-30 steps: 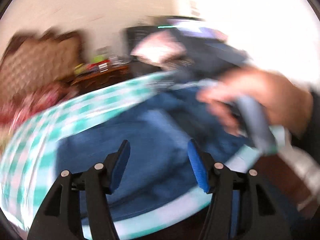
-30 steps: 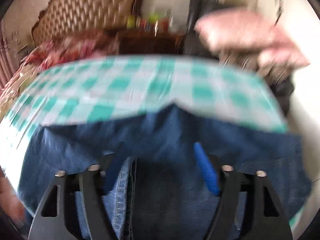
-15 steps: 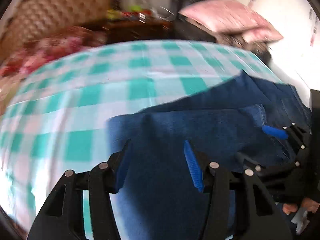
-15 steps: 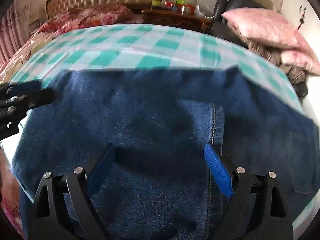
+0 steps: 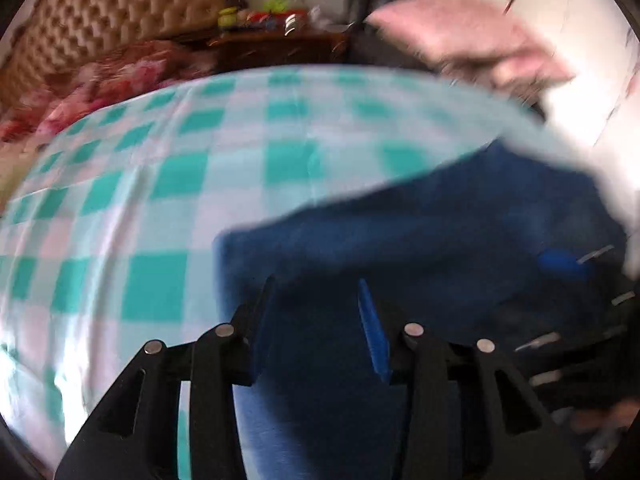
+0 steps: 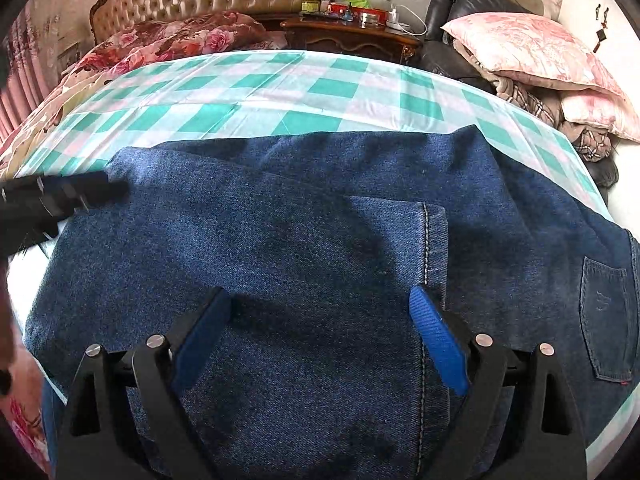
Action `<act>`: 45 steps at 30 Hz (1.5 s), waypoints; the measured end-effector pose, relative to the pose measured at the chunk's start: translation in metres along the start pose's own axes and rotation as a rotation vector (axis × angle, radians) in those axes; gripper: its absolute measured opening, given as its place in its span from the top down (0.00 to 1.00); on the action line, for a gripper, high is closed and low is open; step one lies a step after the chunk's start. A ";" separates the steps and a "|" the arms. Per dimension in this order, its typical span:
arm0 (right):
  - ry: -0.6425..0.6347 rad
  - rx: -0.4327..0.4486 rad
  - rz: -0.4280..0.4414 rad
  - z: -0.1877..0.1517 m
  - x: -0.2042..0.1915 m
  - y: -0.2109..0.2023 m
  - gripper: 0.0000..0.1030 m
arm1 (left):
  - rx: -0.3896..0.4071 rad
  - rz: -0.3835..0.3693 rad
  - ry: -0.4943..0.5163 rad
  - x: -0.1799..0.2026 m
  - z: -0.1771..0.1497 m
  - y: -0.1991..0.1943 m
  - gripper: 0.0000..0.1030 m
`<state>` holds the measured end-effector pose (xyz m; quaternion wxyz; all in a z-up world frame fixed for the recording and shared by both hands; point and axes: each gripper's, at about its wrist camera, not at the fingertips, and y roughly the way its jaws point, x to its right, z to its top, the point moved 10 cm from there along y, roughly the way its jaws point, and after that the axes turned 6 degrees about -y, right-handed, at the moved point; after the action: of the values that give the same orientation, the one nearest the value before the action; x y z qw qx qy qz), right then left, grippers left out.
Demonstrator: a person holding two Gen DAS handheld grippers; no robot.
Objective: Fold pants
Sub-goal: 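Open both tools to release the half-folded jeans, then press and smooth the half-folded jeans with both tools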
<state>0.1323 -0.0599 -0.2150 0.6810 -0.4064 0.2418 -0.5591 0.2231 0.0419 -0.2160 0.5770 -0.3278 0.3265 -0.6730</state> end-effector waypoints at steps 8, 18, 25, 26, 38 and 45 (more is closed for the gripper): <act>-0.004 0.002 0.006 -0.001 -0.001 -0.001 0.15 | 0.084 -0.092 -0.046 0.032 -0.023 -0.049 0.50; -0.016 0.000 0.028 -0.002 -0.001 -0.001 0.15 | 0.080 0.186 -0.096 -0.040 -0.069 -0.053 0.43; 0.007 -0.004 -0.013 -0.001 0.005 -0.009 0.15 | 0.089 -0.001 0.020 0.026 -0.080 -0.051 0.40; 0.021 0.009 -0.045 0.000 0.010 -0.015 0.15 | 0.095 0.028 0.023 0.024 -0.084 -0.045 0.37; 0.084 0.000 -0.004 -0.039 0.034 -0.020 0.12 | 0.134 -0.026 -0.069 0.008 -0.078 -0.058 0.29; 0.051 0.084 -0.030 -0.016 0.032 -0.045 0.12 | 0.087 0.125 -0.203 -0.042 -0.087 -0.047 0.22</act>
<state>0.1023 -0.0968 -0.1829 0.6825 -0.3669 0.2293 -0.5891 0.1301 0.0943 -0.2299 0.6616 -0.3478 0.2566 -0.6128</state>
